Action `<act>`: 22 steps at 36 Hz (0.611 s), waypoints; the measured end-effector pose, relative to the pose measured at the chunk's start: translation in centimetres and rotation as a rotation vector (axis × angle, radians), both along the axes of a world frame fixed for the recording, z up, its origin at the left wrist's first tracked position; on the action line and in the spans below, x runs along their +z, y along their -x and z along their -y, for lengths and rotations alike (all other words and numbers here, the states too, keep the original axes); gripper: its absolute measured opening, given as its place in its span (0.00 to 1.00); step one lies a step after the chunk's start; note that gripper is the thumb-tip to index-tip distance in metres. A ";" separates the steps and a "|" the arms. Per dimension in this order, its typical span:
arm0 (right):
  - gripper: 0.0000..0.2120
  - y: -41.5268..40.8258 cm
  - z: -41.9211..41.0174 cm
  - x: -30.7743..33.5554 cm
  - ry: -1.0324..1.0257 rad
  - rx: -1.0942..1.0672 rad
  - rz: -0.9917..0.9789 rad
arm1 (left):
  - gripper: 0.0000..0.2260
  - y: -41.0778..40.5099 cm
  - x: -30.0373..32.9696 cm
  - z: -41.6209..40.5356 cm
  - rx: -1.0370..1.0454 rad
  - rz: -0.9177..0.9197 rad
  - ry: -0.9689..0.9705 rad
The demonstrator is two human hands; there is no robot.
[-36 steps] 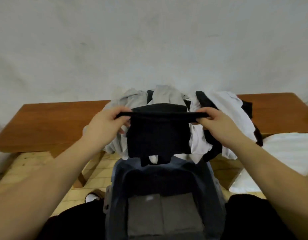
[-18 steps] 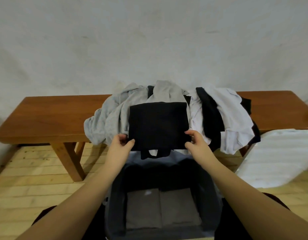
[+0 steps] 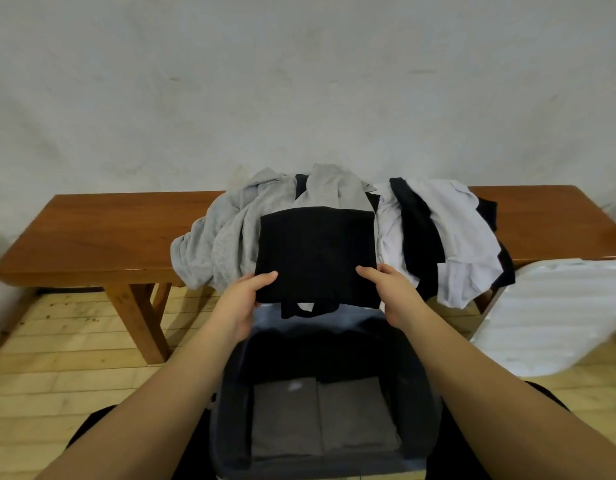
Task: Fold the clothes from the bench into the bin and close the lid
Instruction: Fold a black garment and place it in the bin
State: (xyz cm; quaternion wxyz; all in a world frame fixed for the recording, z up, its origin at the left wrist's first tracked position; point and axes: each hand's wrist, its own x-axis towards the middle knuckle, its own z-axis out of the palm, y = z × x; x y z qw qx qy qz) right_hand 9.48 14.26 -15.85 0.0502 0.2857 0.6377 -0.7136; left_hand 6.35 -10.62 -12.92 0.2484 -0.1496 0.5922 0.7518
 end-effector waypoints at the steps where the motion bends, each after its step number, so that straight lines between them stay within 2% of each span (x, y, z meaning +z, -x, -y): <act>1: 0.14 -0.1 -0.2 0.0 0.040 0.012 0.008 | 0.13 -0.2 0.5 0.1 -0.013 0.007 -0.035; 4: 0.22 -0.7 -0.8 0.3 0.161 0.007 0.038 | 0.14 -0.7 1.9 -0.1 -0.035 0.011 -0.117; 8: 0.14 -2.3 -1.0 1.7 0.424 0.006 0.104 | 0.15 -1.6 4.2 -1.0 -0.058 0.007 -0.223; 13: 0.16 -3.8 -1.0 1.1 0.577 -0.032 0.157 | 0.08 -3.0 7.4 -3.1 -0.059 -0.006 -0.283; 17: 0.14 -5.2 -0.6 0.7 0.768 -0.001 0.201 | 0.06 -3.7 9.0 -4.4 -0.038 -0.021 -0.304; 19: 0.17 -6.1 -0.5 0.4 0.850 0.044 0.189 | 0.06 -4.1 9.5 -4.8 -0.040 -0.036 -0.300; 22: 0.29 -7.7 -0.5 0.4 0.927 0.142 0.113 | 0.06 -4.8 9.7 -4.9 -0.028 -0.047 -0.279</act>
